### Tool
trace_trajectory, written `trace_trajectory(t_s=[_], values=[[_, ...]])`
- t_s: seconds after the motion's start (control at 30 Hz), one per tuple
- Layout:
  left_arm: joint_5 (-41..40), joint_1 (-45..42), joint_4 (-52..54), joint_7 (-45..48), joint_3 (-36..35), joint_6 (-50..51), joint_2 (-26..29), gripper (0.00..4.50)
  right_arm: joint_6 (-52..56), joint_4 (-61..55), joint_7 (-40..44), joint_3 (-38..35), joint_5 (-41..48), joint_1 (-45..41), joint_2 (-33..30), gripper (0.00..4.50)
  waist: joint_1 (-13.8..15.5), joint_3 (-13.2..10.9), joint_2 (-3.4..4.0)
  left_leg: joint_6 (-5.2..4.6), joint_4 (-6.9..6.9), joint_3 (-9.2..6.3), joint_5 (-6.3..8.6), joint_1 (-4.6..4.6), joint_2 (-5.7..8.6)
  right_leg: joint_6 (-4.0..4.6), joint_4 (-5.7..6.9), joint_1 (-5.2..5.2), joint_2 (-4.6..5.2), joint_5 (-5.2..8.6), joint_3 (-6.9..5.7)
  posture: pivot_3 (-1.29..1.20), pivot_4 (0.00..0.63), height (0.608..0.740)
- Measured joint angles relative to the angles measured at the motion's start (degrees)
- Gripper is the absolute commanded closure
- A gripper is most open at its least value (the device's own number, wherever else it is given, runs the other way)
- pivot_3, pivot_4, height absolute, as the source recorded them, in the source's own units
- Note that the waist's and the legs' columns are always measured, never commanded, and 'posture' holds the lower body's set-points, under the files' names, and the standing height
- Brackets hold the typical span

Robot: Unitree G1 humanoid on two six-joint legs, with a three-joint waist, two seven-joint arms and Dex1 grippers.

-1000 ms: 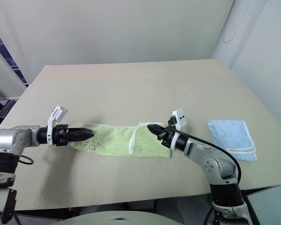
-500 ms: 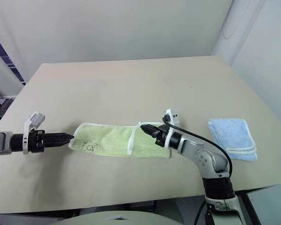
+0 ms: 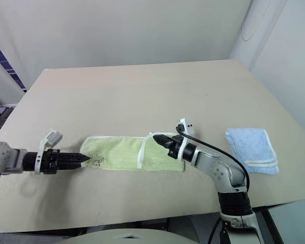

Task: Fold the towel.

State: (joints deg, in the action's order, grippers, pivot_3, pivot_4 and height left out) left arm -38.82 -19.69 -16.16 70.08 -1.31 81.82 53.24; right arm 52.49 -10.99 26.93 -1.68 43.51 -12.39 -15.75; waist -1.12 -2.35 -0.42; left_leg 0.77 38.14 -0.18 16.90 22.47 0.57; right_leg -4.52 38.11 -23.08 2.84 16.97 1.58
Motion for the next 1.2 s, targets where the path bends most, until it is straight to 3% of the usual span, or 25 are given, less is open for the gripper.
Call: trace_trajectory(t_s=[0.27,0.37,0.43,0.6,0.87,1.0,1.2], values=[[-0.59,0.99,-0.55,-0.18,-0.26,-1.3,4.23,0.03,0.0,0.0,-0.57,-1.34,0.01,0.62,0.08,4.5,-0.17,0.0,0.0,0.03,0.0,-0.01,-0.02,0.0,0.0,0.05,0.01,-0.03,0.0,0.03,0.0,0.0,0.0,0.74],[2.18,-4.2,-6.94,-1.13,1.52,-5.56,-0.25,0.6,-0.04,0.3,-0.58,-1.47,-0.01,0.52,0.76,4.5,0.69,0.0,0.08,0.06,0.01,-0.01,-0.05,-0.11,0.01,0.14,-0.01,-0.03,0.07,0.08,-0.15,0.0,0.0,0.74],[3.8,-6.93,-11.63,-1.3,3.28,-8.73,-3.77,1.26,-0.06,0.32,-0.56,-0.95,0.0,0.29,1.54,4.5,0.67,0.03,0.03,0.07,0.05,-0.01,-0.07,-0.11,0.03,0.21,0.0,0.01,0.07,0.04,-0.14,0.0,0.0,0.74],[6.6,-8.07,-15.97,-0.74,5.16,-11.83,-4.1,3.09,-0.34,0.69,-0.56,-0.81,-0.28,0.3,1.71,4.5,-0.05,0.14,0.11,0.07,0.05,-0.01,-0.08,-0.14,0.04,0.07,0.03,0.17,0.04,-0.07,-0.07,0.0,0.0,0.74],[7.85,-7.94,-16.54,-1.08,4.58,-13.91,-6.37,3.09,-0.4,1.13,-0.31,-0.76,-0.65,0.31,1.61,4.5,0.43,0.36,0.35,0.06,0.07,-0.02,-0.09,-0.23,0.04,0.09,0.02,0.34,0.06,-0.06,-0.09,0.0,0.0,0.74],[9.07,-7.96,-16.48,-2.61,4.22,-14.96,-7.71,4.34,-0.4,1.13,-0.24,-0.78,-0.68,0.3,1.54,4.5,0.51,0.41,0.43,0.05,0.07,-0.02,-0.09,-0.32,0.05,0.23,0.02,0.44,0.1,0.02,-0.12,0.0,0.0,0.74],[10.2,-7.35,-14.96,-3.33,3.51,-16.45,-8.81,4.42,-0.48,1.13,-0.1,-0.75,-1.33,0.3,1.65,4.5,0.74,0.43,0.45,0.03,0.08,-0.02,-0.1,-0.32,0.09,0.09,0.0,0.47,0.13,-0.06,-0.13,0.0,0.0,0.74]])
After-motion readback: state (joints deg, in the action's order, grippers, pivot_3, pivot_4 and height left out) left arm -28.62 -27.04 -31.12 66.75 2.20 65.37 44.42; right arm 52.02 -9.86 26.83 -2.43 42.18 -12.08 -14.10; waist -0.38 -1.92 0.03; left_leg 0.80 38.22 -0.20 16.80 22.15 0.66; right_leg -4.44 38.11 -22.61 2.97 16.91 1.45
